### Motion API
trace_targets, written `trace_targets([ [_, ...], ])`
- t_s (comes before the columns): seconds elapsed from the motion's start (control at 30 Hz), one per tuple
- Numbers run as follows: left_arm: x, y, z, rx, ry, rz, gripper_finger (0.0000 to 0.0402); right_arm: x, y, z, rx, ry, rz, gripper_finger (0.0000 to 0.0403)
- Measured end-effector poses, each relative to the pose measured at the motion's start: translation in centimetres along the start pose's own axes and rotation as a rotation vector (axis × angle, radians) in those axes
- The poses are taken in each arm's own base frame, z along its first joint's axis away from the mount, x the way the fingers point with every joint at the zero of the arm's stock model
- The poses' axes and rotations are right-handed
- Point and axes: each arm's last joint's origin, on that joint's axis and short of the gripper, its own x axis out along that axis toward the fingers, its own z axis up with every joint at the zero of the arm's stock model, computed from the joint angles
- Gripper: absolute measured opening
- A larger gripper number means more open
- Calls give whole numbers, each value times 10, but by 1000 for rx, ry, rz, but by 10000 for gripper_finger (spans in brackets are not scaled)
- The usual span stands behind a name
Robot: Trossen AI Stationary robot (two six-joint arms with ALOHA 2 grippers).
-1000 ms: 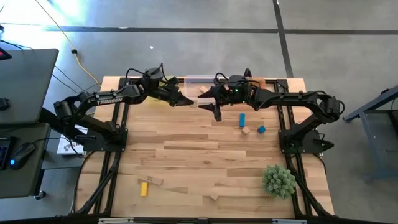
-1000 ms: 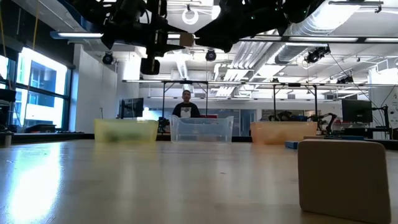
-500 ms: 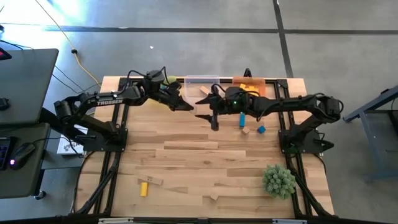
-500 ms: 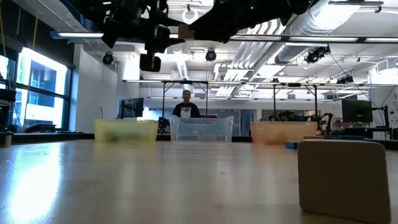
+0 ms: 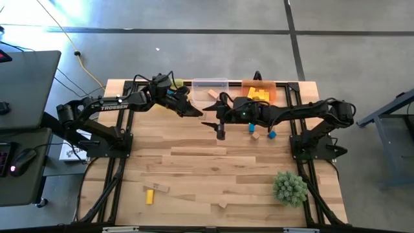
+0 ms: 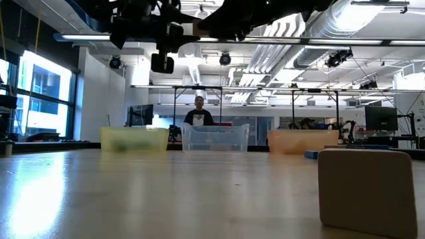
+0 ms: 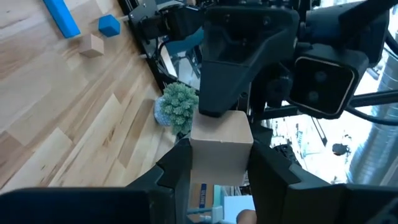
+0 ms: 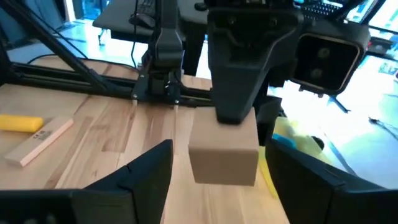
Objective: Sort & place blocks by color
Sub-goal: Put the light brown block into the transparent bin
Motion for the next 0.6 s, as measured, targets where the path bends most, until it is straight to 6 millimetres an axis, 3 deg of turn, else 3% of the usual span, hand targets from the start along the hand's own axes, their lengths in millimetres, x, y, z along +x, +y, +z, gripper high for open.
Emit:
trace_targets([
  [0.13, 0, 0, 0, 8, -8, 3, 102, 0, -1, 2, 14, -19, -15, 209],
  [0.37, 0, 1, 1, 4, -19, 10, 105, 0, -2, 2, 19, -23, 4, 110],
  [0.6, -3, 1, 6, 17, -76, 20, 114, 0, -10, 0, 11, -15, -24, 108],
])
